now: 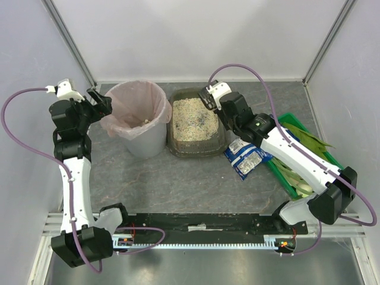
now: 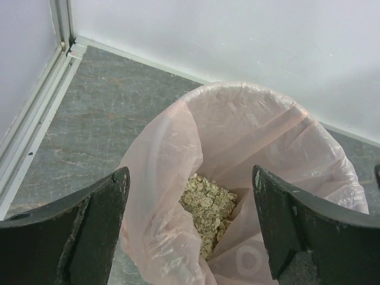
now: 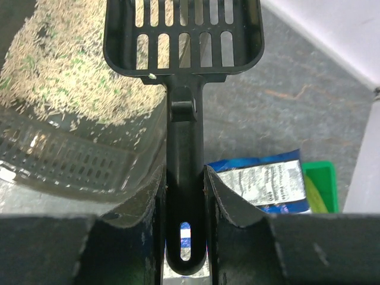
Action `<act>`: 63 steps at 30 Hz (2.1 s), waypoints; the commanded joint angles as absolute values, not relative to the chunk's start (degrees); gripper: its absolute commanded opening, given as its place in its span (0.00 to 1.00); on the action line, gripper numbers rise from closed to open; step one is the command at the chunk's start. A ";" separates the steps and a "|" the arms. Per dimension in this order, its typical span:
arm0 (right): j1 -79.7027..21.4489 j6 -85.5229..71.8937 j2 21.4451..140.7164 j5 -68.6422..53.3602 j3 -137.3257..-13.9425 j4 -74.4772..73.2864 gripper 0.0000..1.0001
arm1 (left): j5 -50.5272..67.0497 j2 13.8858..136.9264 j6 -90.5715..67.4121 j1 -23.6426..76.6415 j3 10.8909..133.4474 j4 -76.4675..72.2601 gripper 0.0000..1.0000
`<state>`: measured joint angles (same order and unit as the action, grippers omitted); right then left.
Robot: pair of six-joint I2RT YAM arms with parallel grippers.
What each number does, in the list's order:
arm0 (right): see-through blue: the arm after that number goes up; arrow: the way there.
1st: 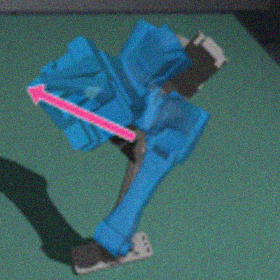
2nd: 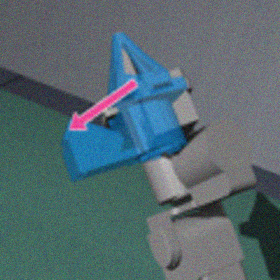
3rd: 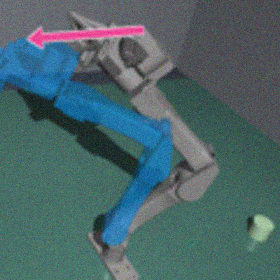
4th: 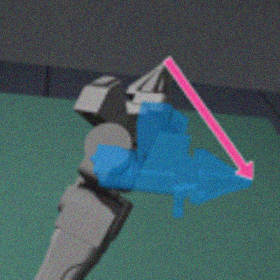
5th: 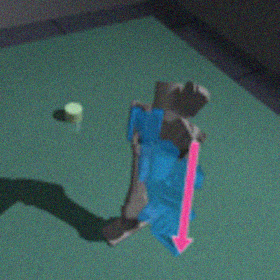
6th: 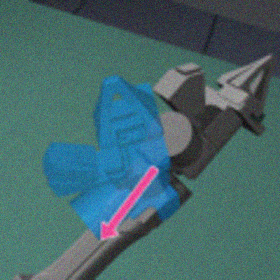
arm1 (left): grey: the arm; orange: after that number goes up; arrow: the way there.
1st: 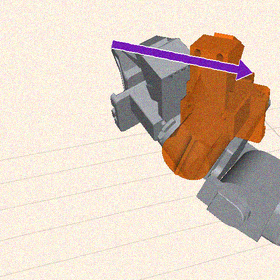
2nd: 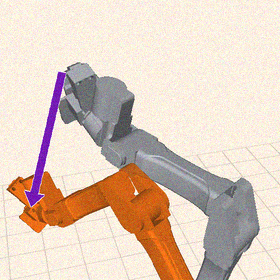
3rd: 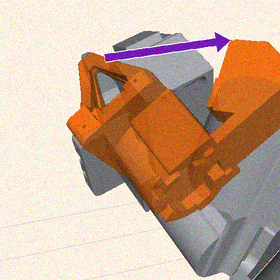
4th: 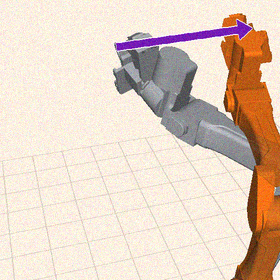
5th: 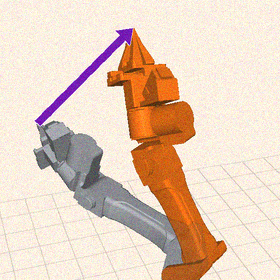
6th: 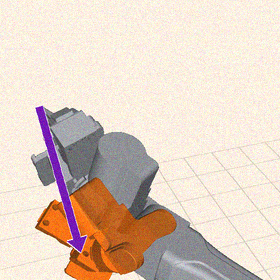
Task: Clean the litter box
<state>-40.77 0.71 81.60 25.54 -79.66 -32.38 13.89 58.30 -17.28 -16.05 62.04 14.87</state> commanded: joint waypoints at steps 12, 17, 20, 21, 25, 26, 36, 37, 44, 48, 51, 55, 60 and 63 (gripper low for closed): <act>-38.23 -9.75 79.98 9.50 -80.77 -42.18 0.00 | -1.91 51.24 -6.78 10.74 65.12 14.41 0.86; -37.79 -12.04 76.73 3.35 -80.24 -43.15 0.00 | -9.85 51.06 2.18 27.49 65.92 15.12 0.86; -37.71 -12.57 76.03 1.24 -81.47 -45.52 0.00 | -0.32 52.90 4.83 34.00 65.83 15.12 0.88; -37.71 -12.74 75.94 0.10 -82.34 -46.83 0.00 | 3.83 55.00 5.09 35.58 66.00 15.38 0.88; -37.71 -13.18 75.59 -1.58 -84.37 -49.65 0.00 | 20.10 60.54 4.40 37.09 67.49 14.68 0.88; -37.71 -13.18 75.50 -1.76 -84.81 -50.18 0.00 | 24.74 61.34 4.05 37.26 67.67 14.33 0.88; -37.71 -11.25 75.50 -5.19 -86.92 -53.44 0.00 | 22.78 74.00 8.26 43.85 73.74 17.67 0.89; -37.71 -11.08 75.41 -4.58 -86.92 -53.44 0.00 | 21.72 74.35 8.96 44.29 73.91 17.67 0.89; -36.13 -8.70 79.79 2.90 -88.14 -53.70 0.00 | 10.66 69.71 8.70 44.65 73.21 15.03 0.91; -34.72 -8.88 89.53 0.53 -94.55 -56.77 0.00 | 5.11 62.69 9.84 43.16 69.28 14.24 0.94; -34.72 -10.19 96.56 -1.74 -101.06 -59.67 0.00 | 2.38 58.99 10.20 40.79 65.84 13.45 0.97; -34.72 -13.00 105.45 -2.29 -111.06 -64.50 0.00 | 2.54 56.96 8.18 36.05 64.25 12.66 0.98; -35.07 -14.94 114.25 -0.62 -118.90 -70.13 0.00 | 7.03 57.04 3.17 27.25 63.81 11.16 0.97; -35.16 -15.29 118.64 0.96 -124.00 -74.43 0.00 | 5.81 56.69 3.42 25.58 63.28 10.99 0.97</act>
<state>-34.76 -13.37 115.26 -0.80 -116.55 -66.74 5.17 57.34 5.58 27.29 63.64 14.02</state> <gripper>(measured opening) 0.325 0.973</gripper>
